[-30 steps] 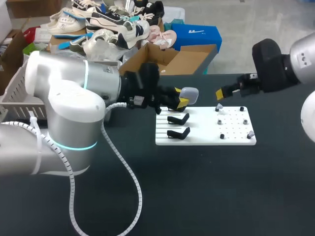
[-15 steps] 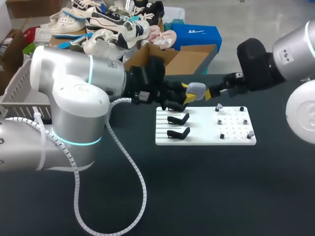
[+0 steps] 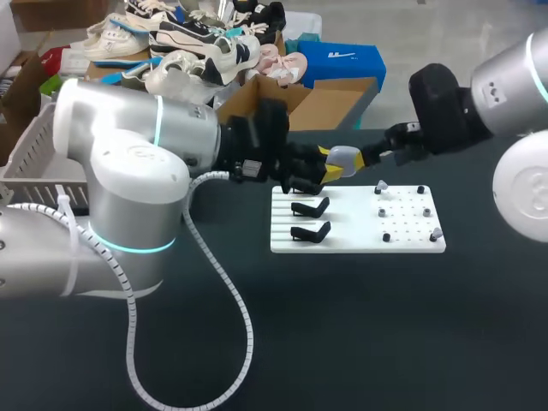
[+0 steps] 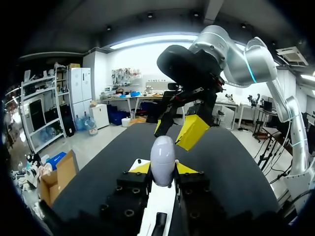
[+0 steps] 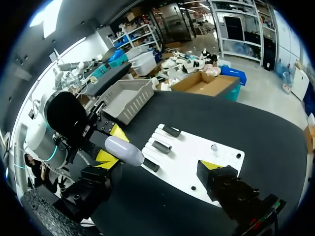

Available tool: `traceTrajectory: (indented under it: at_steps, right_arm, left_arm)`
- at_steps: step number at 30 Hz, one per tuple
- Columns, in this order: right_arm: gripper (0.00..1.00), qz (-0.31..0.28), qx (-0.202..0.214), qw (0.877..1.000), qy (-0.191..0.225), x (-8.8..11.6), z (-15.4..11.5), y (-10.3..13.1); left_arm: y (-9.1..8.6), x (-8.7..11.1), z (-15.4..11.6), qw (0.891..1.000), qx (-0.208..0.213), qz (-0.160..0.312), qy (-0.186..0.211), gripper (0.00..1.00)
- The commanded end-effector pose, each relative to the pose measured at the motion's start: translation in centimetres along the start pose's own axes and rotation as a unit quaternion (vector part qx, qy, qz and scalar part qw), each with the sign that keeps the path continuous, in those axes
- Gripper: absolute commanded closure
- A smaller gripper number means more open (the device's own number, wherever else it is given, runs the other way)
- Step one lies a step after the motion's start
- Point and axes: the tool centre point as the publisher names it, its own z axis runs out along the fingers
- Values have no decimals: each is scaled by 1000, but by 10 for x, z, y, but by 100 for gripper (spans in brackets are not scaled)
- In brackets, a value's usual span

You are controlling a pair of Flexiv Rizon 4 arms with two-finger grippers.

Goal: Pick up each earbud case from the left stands, insert the matching earbuds, close the lid, and place the case in the box.

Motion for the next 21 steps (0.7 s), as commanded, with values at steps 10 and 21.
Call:
traceTrajectory:
  at_steps: [10, 21]
  right_arm:
    - [0, -2, 22, 1000, -13, 1, -12, 4]
    - [0, -1, 23, 1000, -14, 3, -13, 5]
  left_arm:
    - [-8, 9, -5, 999, 15, 31, -8, 100]
    - [1, 6, 2, 1000, 5, -3, 5, 100]
